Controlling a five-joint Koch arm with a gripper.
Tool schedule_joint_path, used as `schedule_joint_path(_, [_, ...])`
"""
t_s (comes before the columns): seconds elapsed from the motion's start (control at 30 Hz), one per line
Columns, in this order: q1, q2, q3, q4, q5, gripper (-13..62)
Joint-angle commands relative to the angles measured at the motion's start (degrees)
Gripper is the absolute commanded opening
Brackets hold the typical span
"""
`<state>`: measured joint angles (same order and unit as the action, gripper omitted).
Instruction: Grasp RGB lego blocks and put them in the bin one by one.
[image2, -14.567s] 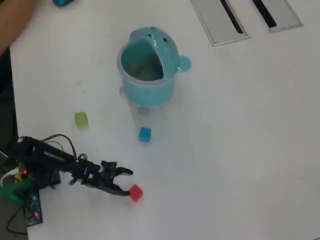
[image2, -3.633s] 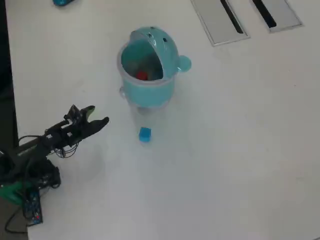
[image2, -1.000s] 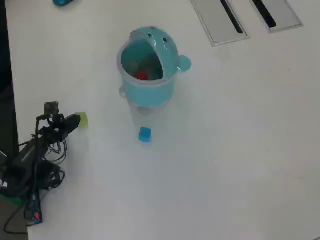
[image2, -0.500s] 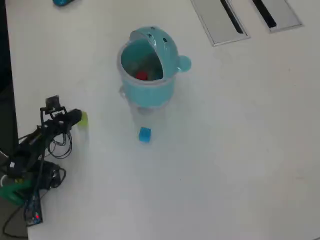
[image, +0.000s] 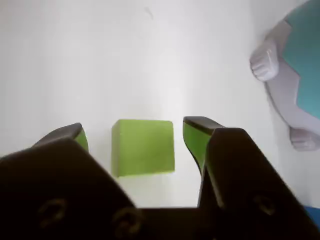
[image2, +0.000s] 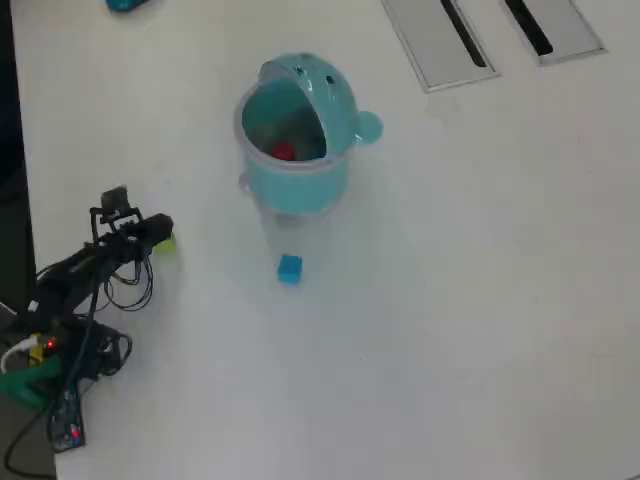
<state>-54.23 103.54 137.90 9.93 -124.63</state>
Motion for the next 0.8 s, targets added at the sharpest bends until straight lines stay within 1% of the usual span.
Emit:
schedule_joint_path(0.0, [1.23,-0.62,-4.48,-6.42,-1.58,34.8])
schedule_joint_path(0.33, [4.22,-4.75,-3.08,-6.77,-5.01,34.9])
schedule_joint_path(0.53, [4.48,-5.10,-2.29,-6.59,-5.36,34.5])
schedule_joint_path(0.67, [4.22,-5.10,-0.70,-5.98,-11.87,34.3])
schedule_joint_path(0.77, [4.04,-5.54,0.35,-5.80,-13.10,33.3])
